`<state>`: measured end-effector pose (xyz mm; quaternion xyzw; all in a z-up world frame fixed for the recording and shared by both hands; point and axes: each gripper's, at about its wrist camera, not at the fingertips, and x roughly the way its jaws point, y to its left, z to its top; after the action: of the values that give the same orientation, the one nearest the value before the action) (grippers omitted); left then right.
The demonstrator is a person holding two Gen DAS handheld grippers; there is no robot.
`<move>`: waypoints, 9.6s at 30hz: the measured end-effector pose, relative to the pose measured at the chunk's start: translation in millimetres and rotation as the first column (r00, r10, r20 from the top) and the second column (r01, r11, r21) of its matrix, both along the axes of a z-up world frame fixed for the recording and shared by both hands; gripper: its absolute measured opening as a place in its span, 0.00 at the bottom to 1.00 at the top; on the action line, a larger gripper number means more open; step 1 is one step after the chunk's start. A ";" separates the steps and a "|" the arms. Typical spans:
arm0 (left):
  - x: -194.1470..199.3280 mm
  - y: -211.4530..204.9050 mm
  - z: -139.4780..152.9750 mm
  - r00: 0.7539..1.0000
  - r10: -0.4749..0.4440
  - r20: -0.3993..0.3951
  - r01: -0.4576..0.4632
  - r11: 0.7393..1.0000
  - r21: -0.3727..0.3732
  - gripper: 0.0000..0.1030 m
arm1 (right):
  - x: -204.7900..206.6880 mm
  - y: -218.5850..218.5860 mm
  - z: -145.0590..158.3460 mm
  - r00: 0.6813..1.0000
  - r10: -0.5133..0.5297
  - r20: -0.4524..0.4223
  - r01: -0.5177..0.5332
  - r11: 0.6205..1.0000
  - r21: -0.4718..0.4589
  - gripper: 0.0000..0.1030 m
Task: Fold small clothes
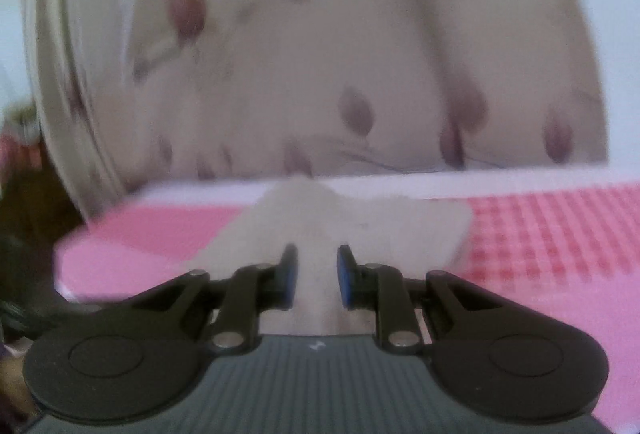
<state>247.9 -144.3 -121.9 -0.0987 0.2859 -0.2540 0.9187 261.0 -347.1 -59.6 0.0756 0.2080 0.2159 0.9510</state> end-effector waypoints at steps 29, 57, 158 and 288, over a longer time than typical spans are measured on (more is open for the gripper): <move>-9.3 3.4 3.7 0.996 0.086 0.034 -0.088 0.995 0.043 0.99 | 15.5 8.5 -15.5 0.978 -0.206 0.026 0.207 0.977 -0.046 0.22; -13.3 -6.4 6.2 0.990 0.124 0.067 -0.132 0.982 0.132 1.00 | -9.0 -12.6 -45.8 0.939 -0.297 -0.172 0.307 0.951 0.035 0.81; 76.9 -8.6 -2.3 0.975 -0.217 -0.053 0.217 0.976 -0.012 0.77 | 57.4 -4.2 -45.2 0.973 0.095 -0.210 -0.075 0.992 0.103 0.78; -144.5 169.2 35.0 0.998 0.047 0.031 -0.050 0.990 0.133 0.60 | -101.1 181.7 -13.9 0.952 0.244 -0.185 -0.178 0.932 0.315 0.40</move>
<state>103.4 24.9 -87.0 -0.0401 0.2870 -0.2132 0.9331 159.9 -165.4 -73.5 0.2170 0.2849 0.3363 0.8710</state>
